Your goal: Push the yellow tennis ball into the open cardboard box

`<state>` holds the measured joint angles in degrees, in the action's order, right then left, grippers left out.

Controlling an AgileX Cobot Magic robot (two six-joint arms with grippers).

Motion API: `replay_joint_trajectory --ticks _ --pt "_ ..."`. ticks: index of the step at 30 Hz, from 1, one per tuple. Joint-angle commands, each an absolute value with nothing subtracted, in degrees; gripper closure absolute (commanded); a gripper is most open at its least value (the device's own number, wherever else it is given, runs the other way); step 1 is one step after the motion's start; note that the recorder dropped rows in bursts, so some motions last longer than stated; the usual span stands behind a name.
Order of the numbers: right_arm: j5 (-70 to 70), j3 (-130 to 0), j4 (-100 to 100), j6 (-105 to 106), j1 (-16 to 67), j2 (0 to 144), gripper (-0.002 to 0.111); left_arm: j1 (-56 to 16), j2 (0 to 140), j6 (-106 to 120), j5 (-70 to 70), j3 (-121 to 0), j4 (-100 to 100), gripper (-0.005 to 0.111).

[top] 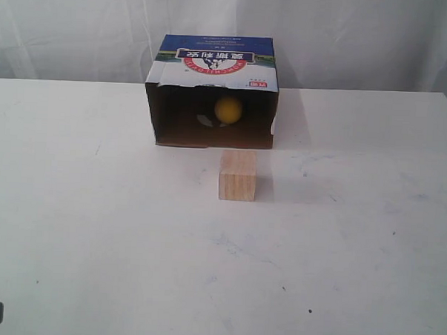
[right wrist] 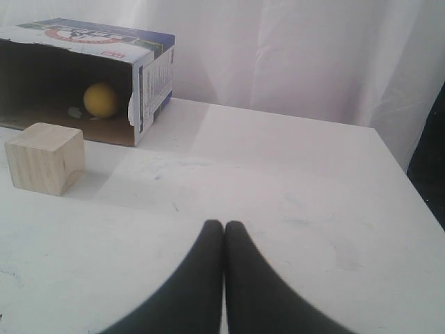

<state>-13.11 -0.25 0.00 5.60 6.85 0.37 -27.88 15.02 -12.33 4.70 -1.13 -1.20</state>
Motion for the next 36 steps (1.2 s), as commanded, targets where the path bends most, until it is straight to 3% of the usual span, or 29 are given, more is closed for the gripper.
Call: replay_joint_trajectory --ticks 1,9,17,26,36 --pt "-12.7 0.0 0.0 5.2 6.8 0.0 0.108 -28.1 14.5 -12.7 4.8 -0.5 0.0 0.107" --pt "-12.7 0.0 0.0 5.2 6.8 0.0 0.108 -28.0 12.8 -12.7 8.5 0.0 0.0 0.107" --pt "-12.7 0.0 0.0 5.2 6.8 0.0 0.108 -28.0 0.0 -12.7 13.3 0.0 0.0 0.107" --pt "-12.7 0.0 0.0 5.2 6.8 0.0 0.108 -20.4 0.0 -12.6 13.3 0.0 0.0 0.107" --pt "-12.7 0.0 0.0 5.2 6.8 0.0 0.108 -20.1 0.0 -9.8 13.3 0.0 0.0 0.107"
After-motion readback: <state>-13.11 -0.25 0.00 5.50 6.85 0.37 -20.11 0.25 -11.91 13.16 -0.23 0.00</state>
